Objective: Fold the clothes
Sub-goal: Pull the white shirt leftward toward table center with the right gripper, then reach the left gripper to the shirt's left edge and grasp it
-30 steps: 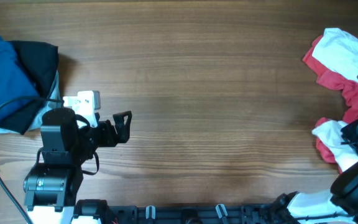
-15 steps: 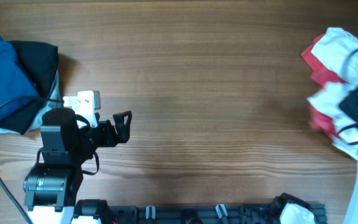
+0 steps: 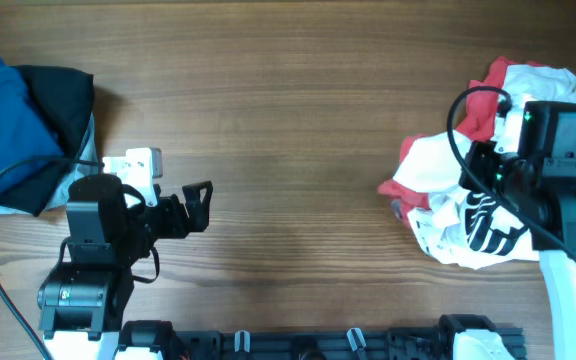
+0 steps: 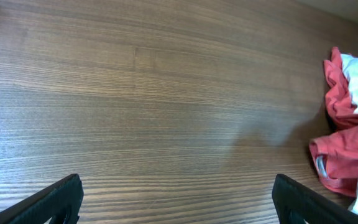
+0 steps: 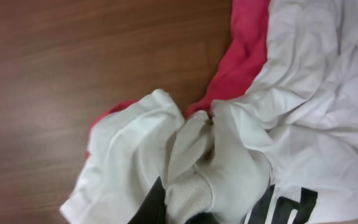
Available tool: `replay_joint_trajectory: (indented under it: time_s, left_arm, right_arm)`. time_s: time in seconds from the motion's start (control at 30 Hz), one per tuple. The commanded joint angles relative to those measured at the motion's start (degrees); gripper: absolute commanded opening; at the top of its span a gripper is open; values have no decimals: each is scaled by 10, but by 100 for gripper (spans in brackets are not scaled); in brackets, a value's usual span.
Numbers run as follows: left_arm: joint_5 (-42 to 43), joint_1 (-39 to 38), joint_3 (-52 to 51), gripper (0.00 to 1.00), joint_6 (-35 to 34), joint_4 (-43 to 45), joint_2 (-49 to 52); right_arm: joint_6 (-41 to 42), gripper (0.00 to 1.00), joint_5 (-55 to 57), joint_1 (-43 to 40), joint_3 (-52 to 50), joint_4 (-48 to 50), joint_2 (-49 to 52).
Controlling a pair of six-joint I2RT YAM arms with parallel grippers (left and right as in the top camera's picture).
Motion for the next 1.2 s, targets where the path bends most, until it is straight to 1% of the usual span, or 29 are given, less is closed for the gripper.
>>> replay_joint_trajectory:
  time_s: [0.0,0.3,0.33,0.37,0.4,0.43,0.5,0.6,0.67,0.77,0.8,0.87,0.9,1.0,1.17]
  left_arm:
    - [7,-2,12,98,3,0,-1]
    - [7,-2,12,99,3,-3,-1]
    - [7,-2,12,98,3,-3,-1]
    - [7,-2,12,99,3,-3,-1]
    - [7,-2,12,99,3,-3,-1]
    - [7,-2,12,99,3,-2,-1]
    - [7,-2,12,99,3,-2,-1]
    - [7,-2,12,99,3,-2,-1]
    - [7,-2,12,99,3,-2,-1]
    - [7,-2,12,99,3,-2,-1]
    - [7,-2,12,99,3,-2,-1]
    - [7,-2,12,99,3,-2,-1]
    - [7,-2,12,99,3,-2,-1]
    - [7,-2,12,99,3,-2,-1]
    - [8,-2,12,100,3,-2,-1]
  right_arm:
    - [-49,6,-44,2,7,1,7]
    - [-61,9,-43,2,6,-5,12]
    - [-61,6,-43,3,5,-6,12]
    - [-61,4,-44,2,5,-7,13]
    - [-61,5,-45,2,5,-9,14]
    - [-61,8,-48,3,5,-10,14]
    - [-61,4,-48,2,5,-10,14]
    - [-65,4,-48,3,5,-12,14]
    - [-65,10,-47,2,5,-14,14]
    - [-65,10,-48,2,5,-14,14]
    - [-65,13,-48,2,5,-16,14]
    - [-65,6,-47,2,5,-18,14]
    - [-65,4,-47,2,5,-18,14]
    - [-79,4,-48,2,5,-18,14]
    - [-79,4,-48,3,5,-13,14]
